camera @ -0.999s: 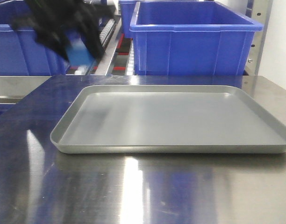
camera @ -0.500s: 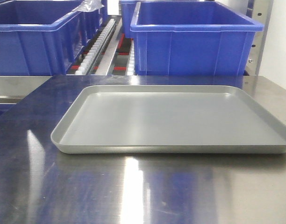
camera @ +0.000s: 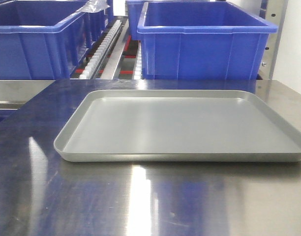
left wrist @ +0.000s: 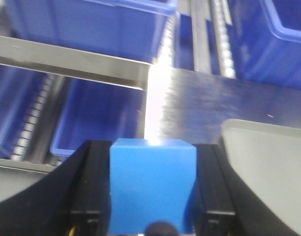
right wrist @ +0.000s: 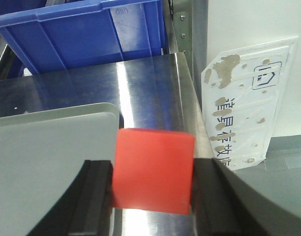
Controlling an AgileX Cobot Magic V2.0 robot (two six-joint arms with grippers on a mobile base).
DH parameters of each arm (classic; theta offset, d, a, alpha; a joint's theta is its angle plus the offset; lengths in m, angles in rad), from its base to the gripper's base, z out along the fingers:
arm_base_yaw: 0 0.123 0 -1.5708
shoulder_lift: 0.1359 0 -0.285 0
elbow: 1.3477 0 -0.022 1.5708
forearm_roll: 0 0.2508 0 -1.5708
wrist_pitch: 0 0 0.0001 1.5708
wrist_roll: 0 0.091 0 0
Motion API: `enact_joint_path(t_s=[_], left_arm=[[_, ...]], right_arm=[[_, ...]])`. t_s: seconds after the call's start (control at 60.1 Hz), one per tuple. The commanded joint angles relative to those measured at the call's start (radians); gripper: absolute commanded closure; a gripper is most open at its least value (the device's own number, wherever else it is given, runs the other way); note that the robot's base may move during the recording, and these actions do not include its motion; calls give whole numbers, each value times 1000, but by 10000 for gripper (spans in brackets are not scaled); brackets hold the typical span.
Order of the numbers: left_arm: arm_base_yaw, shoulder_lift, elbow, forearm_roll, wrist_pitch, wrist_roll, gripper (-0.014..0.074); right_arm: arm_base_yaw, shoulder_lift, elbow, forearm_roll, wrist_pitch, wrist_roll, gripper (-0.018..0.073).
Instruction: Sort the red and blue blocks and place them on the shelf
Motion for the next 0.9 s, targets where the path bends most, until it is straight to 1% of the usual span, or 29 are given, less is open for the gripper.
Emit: enact_joint_path(t_s=[0.0,0.117,0.882], left_arm=[[24,-23,-8,11,-84,-12,470],[42,-27,8,11,-84,-12,470],[42,-23,13,13,-87,-12,470]], right_arm=[[-4,-5,-30,-16,-83,-4,495],[-4,-5,-30,-16,-83,-4,495],[-4,-5,-30,-16,-83,-4,495]])
